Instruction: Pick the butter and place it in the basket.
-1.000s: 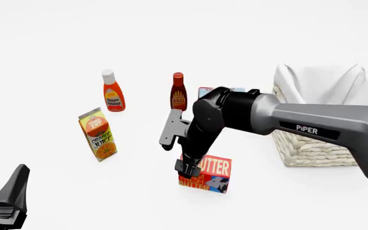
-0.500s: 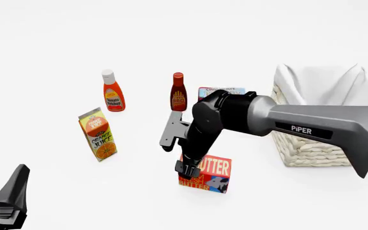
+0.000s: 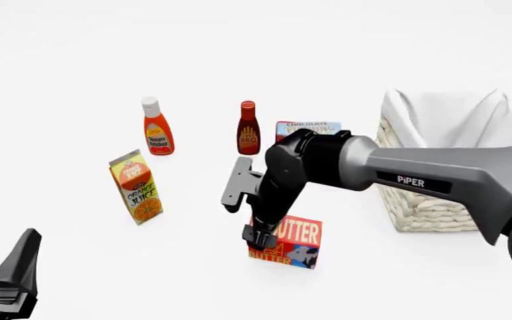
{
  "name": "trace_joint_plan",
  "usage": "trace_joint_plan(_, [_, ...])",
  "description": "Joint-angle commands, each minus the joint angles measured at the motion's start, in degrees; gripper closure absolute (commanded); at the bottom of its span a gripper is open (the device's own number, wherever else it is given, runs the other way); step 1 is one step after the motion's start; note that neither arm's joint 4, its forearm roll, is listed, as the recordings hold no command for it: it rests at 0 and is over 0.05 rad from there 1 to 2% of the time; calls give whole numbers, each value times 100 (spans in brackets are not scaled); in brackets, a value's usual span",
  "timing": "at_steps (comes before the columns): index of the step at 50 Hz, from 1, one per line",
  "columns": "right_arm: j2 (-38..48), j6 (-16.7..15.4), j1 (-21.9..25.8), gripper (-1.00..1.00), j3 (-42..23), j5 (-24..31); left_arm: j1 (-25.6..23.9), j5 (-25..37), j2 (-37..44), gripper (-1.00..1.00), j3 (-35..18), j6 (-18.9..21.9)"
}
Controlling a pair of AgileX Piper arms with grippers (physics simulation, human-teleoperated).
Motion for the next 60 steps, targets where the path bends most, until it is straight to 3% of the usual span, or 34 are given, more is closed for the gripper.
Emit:
trace_joint_plan(1, [68, 18, -7, -100, -39, -42, 0, 0, 0, -100, 0, 0])
trace_joint_plan(10, [68, 63, 30, -100, -28, -74, 0, 0, 0, -100, 0, 0])
trace_joint_plan(12, [-82, 231, 207, -100, 86, -249, 0, 0, 0, -100, 0, 0])
trace_joint_plan(13, [-197, 276, 310, 100, 182, -370, 0, 0, 0, -100, 0, 0])
trace_joint_plan(17, [-172, 371, 266, 100, -50, -484, 0, 0, 0, -100, 0, 0])
trace_joint_plan(19, [-586, 522, 661, 100, 400, -638, 0, 0, 0, -100, 0, 0])
trace_joint_plan(22, [-816, 623, 830, 100, 550, -723, 0, 0, 0, -100, 0, 0])
trace_joint_plan(42, [-1534, 476, 943, 100, 504, -618, 0, 0, 0, -100, 0, 0])
trace_joint_plan(60, [-2040, 364, 749, 100, 294, -743, 0, 0, 0, -100, 0, 0])
